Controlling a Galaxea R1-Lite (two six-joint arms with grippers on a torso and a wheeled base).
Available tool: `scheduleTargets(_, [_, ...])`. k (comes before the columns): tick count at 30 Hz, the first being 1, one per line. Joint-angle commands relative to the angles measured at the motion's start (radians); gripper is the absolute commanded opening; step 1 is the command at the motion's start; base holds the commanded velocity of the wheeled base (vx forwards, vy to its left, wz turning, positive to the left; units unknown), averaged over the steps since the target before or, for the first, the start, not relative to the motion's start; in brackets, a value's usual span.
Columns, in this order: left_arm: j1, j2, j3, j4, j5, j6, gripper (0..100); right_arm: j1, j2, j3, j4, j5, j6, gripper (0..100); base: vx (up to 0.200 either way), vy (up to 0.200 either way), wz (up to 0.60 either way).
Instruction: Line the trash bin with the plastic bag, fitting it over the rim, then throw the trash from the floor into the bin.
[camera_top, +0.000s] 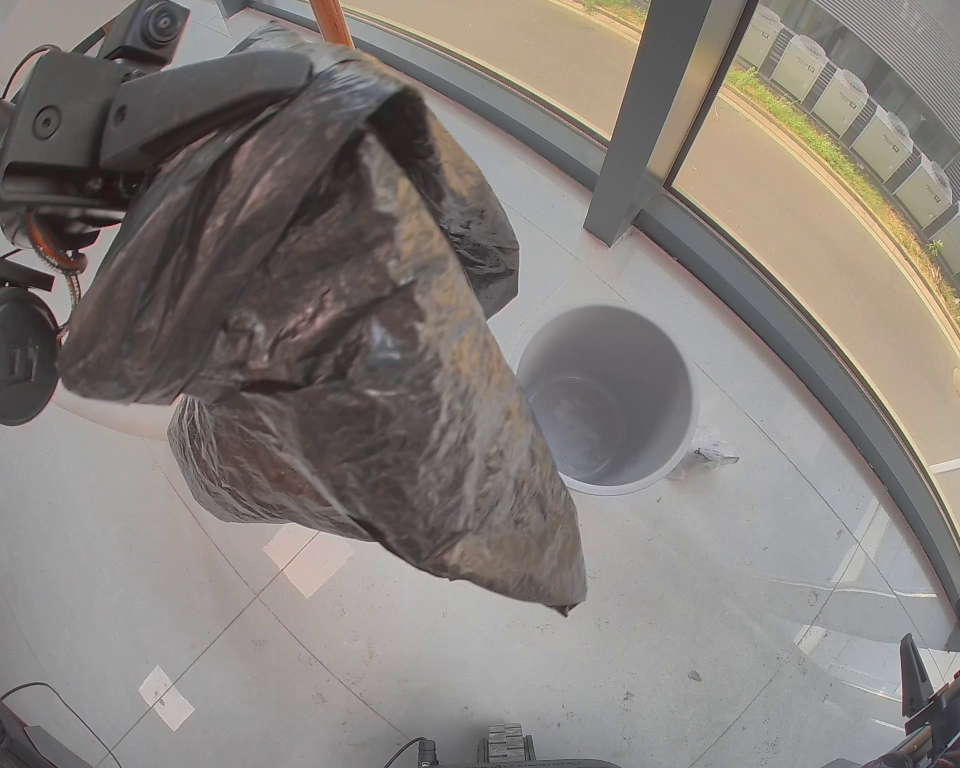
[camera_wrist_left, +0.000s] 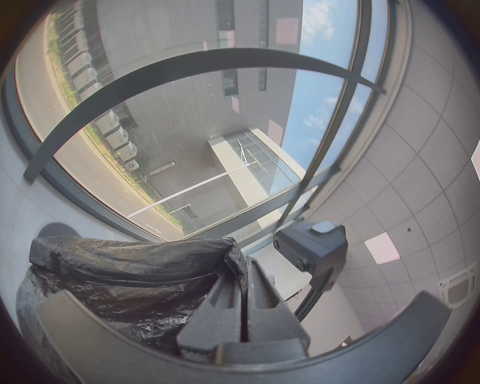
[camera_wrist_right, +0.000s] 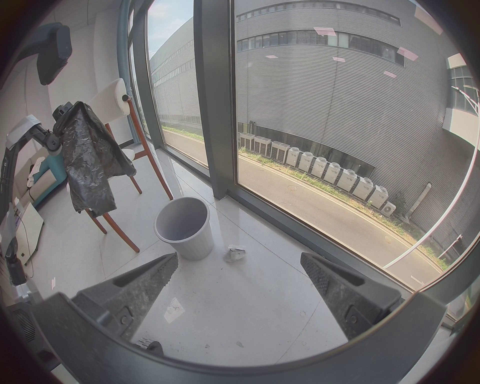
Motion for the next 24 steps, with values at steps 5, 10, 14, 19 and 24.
scheduleTargets(5, [0.01, 0.01, 0.067, -0.229, 0.112, -0.242, 0, 0.0, -0.016, 0.016, 0.001, 0.0, 0.0, 100, 0.0, -0.04, 0.0])
scheduleTargets(10, [0.025, -0.011, 0.087, -0.247, 0.115, -0.264, 0, 0.0, -0.016, 0.016, 0.0, 0.0, 0.0, 100, 0.0, -0.2, 0.0])
scheduleTargets(14, [0.023, -0.026, 0.096, -0.247, 0.114, -0.265, 0, 0.0, -0.016, 0.016, 0.0, 0.0, 0.0, 100, 0.0, -0.2, 0.0])
scheduleTargets(19, [0.023, -0.037, 0.092, -0.247, 0.114, -0.264, 0, 0.0, -0.016, 0.014, 0.0, 0.0, 0.0, 100, 0.0, -0.2, 0.0])
scheduleTargets(24, [0.022, -0.051, 0.09, -0.247, 0.112, -0.27, 0, 0.0, -0.016, 0.016, 0.0, 0.0, 0.0, 100, 0.0, -0.2, 0.0])
